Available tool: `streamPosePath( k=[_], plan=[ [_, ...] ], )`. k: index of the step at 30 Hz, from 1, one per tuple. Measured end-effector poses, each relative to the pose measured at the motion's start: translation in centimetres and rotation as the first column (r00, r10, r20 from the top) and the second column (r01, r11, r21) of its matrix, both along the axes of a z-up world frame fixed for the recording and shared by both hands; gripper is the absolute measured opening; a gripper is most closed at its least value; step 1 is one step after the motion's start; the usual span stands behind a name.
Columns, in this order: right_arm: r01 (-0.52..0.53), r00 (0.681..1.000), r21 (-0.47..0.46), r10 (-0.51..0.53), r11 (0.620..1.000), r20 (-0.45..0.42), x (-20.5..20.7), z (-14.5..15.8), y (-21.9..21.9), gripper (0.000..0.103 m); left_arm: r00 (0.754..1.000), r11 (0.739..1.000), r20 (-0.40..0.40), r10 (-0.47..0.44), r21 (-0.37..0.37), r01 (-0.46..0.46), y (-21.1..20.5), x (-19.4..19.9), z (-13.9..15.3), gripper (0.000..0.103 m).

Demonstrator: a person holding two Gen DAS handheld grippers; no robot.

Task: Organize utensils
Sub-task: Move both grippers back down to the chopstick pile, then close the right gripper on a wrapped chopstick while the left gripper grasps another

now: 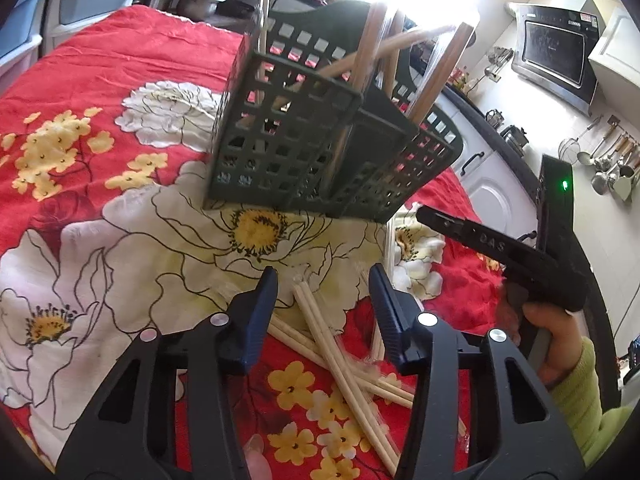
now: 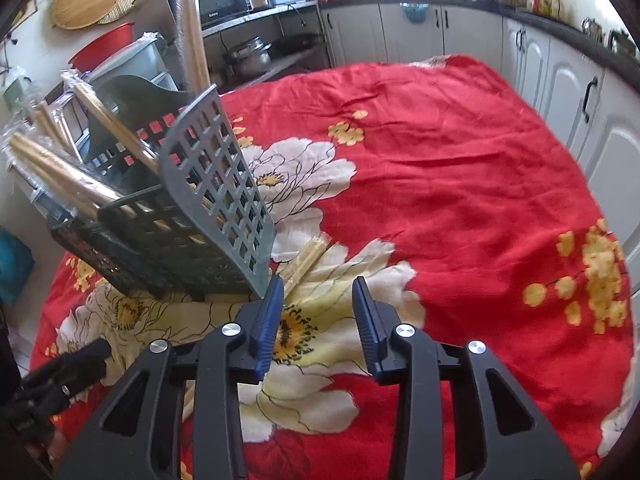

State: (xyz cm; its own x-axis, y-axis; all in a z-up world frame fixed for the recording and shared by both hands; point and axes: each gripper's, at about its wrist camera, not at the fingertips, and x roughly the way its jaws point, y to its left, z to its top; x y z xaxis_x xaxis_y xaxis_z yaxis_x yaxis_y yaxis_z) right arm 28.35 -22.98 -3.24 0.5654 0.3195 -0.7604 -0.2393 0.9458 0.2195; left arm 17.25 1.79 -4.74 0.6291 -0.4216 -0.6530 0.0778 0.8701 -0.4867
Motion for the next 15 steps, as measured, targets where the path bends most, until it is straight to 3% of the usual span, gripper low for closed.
streamPosePath(
  k=[8,15],
  plan=[
    [0.032,0.999,0.042,-0.031,0.999,-0.043,2.4,-1.1,-0.1,0.028,0.999,1.000,-0.039,-0.015,0.020,0.015,-0.7,0.9,-0.6,0.038],
    [0.038,0.996,0.119,-0.028,0.992,-0.086,4.1,-1.5,-0.8,0.028,0.996,1.000,-0.083,-0.012,0.015,0.013,-0.6,1.8,-1.5,0.030]
  ],
)
